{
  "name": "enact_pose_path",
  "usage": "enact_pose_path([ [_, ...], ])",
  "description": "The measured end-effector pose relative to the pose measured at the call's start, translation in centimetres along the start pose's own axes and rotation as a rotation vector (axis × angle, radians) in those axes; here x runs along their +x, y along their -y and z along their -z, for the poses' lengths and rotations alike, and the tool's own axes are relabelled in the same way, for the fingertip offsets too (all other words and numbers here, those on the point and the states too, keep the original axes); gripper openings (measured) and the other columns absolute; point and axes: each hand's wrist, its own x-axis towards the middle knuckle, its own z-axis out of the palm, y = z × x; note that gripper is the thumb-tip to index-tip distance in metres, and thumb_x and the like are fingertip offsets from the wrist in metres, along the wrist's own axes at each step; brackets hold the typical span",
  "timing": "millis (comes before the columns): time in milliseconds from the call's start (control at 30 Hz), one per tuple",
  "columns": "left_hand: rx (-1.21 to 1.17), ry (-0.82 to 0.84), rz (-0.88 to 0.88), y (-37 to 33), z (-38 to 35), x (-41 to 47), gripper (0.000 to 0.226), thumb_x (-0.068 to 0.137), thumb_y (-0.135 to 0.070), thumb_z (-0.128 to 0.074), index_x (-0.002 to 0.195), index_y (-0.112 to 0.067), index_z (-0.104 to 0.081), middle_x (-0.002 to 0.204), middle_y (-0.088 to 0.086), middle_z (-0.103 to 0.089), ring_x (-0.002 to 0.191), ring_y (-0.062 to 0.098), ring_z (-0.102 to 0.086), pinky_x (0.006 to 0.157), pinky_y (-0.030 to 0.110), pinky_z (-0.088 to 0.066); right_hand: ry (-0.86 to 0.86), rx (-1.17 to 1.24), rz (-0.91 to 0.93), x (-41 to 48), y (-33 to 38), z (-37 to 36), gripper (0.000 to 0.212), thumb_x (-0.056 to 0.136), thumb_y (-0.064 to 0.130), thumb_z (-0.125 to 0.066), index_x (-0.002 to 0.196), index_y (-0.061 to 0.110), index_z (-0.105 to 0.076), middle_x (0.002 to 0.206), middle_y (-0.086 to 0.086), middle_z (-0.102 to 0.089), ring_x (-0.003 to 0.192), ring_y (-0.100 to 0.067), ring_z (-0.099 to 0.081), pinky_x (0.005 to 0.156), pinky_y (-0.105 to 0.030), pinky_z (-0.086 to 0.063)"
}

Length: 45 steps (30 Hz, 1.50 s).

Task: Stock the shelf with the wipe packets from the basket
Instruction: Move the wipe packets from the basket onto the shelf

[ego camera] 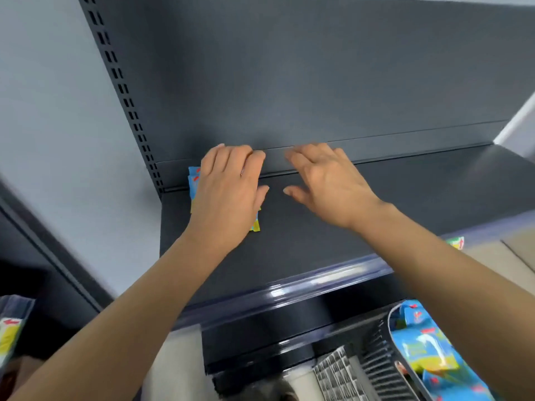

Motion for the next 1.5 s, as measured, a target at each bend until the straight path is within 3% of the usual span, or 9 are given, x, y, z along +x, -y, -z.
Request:
enact_pose_path([
  [300, -0.087, -0.158, -0.13, -6.7, 3.5, 0.1, 0.045, 0.076, -0.023, -0.071, 0.113, -0.002, -0.054, 0.109, 0.016, -0.057, 0.099, 0.036, -0.054, 0.102, 0.043, -0.029, -0.137, -0.094, -0.113, -7.0, -2.6, 4.4, 0.06, 0.083, 0.034, -0.066, 0.133, 0.008, -0.045, 0.137, -0.011, -0.044, 0.121, -0.031, -0.043, 0.094, -0.035, -0.029],
  [567, -0.134, -0.118, -0.175, -19.7, 3.0, 0.0, 0.048, 0.078, -0.028, -0.066, 0.117, -0.001, -0.055, 0.111, 0.016, -0.057, 0.102, 0.034, -0.052, 0.102, 0.043, -0.03, -0.238, -0.101, -0.129, -17.1, -10.2, 5.7, 0.067, 0.073, 0.033, -0.073, 0.129, 0.005, -0.049, 0.133, -0.015, -0.049, 0.124, -0.035, -0.044, 0.097, -0.043, -0.036],
  [700, -0.178, -0.057, -0.166, -27.8, 0.5, -0.4, 0.048, 0.075, -0.026, -0.067, 0.115, -0.002, -0.055, 0.11, 0.014, -0.058, 0.1, 0.033, -0.052, 0.1, 0.041, -0.031, -0.19, -0.068, -0.16, -22.8, -16.4, 4.3, 0.067, 0.072, 0.031, -0.074, 0.129, 0.005, -0.05, 0.131, -0.015, -0.051, 0.124, -0.035, -0.045, 0.097, -0.044, -0.037],
  [933, -0.163, 0.162, -0.128, -35.1, -5.5, -2.6, 0.041, 0.071, -0.024, -0.066, 0.106, -0.004, -0.06, 0.1, 0.012, -0.06, 0.092, 0.033, -0.058, 0.09, 0.035, -0.031, 0.063, -0.006, -0.144, -27.3, -24.1, -1.0, 0.064, 0.081, 0.036, -0.066, 0.135, 0.013, -0.042, 0.14, -0.008, -0.041, 0.127, -0.028, -0.037, 0.101, -0.039, -0.029],
  [1033, -0.137, 0.341, -0.109, -34.6, -8.7, -4.4, 0.043, 0.076, -0.023, -0.07, 0.114, -0.005, -0.058, 0.108, 0.011, -0.061, 0.101, 0.032, -0.057, 0.095, 0.038, -0.035, 0.16, 0.015, -0.118, -28.0, -25.5, -4.0, 0.061, 0.086, 0.038, -0.06, 0.137, 0.015, -0.037, 0.142, -0.005, -0.037, 0.128, -0.026, -0.034, 0.103, -0.037, -0.027],
  [1133, -0.121, 0.567, -0.072, -33.2, -12.2, -6.4, 0.047, 0.087, -0.033, -0.058, 0.127, -0.013, -0.047, 0.122, 0.004, -0.052, 0.113, 0.024, -0.048, 0.103, 0.034, -0.028, 0.285, 0.05, -0.131, -28.6, -26.2, -7.2, 0.06, 0.088, 0.039, -0.057, 0.138, 0.016, -0.034, 0.143, -0.005, -0.036, 0.13, -0.026, -0.033, 0.104, -0.038, -0.027],
  [1367, -0.112, 0.782, -0.04, -31.4, -18.2, -10.4, 0.047, 0.088, -0.031, -0.056, 0.129, -0.016, -0.042, 0.12, 0.001, -0.049, 0.112, 0.02, -0.046, 0.103, 0.031, -0.027, 0.51, 0.122, -0.177, -29.3, -26.3, -14.6, 0.06, 0.089, 0.035, -0.056, 0.141, 0.019, -0.032, 0.145, -0.006, -0.035, 0.133, -0.028, -0.032, 0.107, -0.043, -0.028],
  [1500, -0.075, 0.87, -0.058, -31.7, -20.5, -11.3, 0.054, 0.087, -0.028, -0.056, 0.134, -0.013, -0.036, 0.133, 0.006, -0.044, 0.122, 0.022, -0.042, 0.107, 0.033, -0.026, 0.551, 0.16, -0.195, -29.0, -26.4, -17.5, 0.062, 0.089, 0.033, -0.057, 0.143, 0.023, -0.03, 0.147, -0.007, -0.033, 0.133, -0.03, -0.032, 0.108, -0.045, -0.03],
])
